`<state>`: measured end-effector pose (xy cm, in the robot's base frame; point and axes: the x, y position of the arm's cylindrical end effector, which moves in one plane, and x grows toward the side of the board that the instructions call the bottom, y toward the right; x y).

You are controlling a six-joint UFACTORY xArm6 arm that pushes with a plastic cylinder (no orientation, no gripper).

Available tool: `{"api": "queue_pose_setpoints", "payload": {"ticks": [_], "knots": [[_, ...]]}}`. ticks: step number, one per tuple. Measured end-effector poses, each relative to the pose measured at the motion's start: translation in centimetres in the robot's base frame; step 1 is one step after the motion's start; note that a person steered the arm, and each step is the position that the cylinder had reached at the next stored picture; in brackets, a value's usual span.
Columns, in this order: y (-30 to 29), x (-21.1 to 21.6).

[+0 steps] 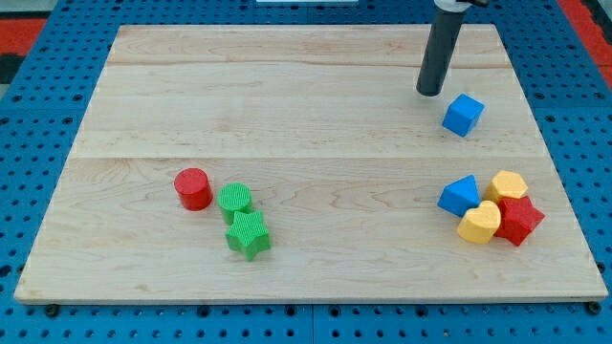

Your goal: Push the blue cube into the yellow hexagon

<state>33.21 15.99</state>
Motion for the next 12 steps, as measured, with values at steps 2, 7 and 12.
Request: {"api": "queue_pose_setpoints", "payload": {"ticks": [2, 7, 12], "knots": [[1.5, 0.4], [3.4, 4.2], [8.4, 4.7]]}}
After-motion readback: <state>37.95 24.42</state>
